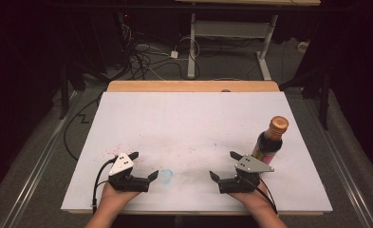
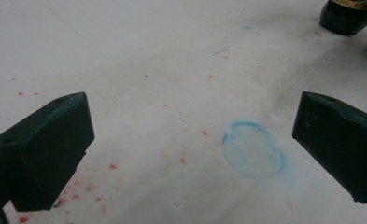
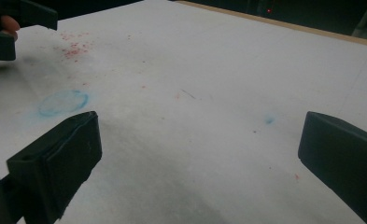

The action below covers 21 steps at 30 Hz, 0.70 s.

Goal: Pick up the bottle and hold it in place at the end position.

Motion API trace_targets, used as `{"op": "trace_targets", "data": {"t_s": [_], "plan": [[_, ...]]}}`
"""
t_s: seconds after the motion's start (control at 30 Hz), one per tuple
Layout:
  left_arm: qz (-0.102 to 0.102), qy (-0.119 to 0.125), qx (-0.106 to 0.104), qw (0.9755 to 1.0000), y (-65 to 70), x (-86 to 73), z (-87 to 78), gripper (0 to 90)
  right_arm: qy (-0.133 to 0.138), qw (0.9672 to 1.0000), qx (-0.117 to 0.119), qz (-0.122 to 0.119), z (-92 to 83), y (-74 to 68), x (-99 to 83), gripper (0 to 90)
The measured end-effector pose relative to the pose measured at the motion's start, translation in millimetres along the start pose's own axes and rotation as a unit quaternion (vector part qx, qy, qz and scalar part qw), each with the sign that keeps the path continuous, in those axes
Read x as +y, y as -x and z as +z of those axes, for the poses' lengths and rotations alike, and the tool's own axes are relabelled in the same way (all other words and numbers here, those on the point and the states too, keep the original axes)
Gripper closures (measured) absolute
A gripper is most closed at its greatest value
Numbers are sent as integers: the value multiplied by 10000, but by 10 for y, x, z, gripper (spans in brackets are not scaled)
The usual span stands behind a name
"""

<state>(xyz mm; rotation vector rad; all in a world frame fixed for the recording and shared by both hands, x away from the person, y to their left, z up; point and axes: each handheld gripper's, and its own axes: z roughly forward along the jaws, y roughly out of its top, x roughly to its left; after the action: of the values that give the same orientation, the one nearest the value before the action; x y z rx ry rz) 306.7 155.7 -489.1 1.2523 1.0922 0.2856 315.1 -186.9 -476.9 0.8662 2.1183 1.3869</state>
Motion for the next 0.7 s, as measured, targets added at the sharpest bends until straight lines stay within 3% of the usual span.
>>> {"op": "trace_targets", "data": {"t_s": [0.33,0.7], "plan": [[-45,132,-17,9999,-24,53,-38,0,40,10000,4,-22,-23,1,16,6],[-7,41,27,10000,-37,32,-33,0,103,9998,153,-75,-85,-72,82,6]]}}
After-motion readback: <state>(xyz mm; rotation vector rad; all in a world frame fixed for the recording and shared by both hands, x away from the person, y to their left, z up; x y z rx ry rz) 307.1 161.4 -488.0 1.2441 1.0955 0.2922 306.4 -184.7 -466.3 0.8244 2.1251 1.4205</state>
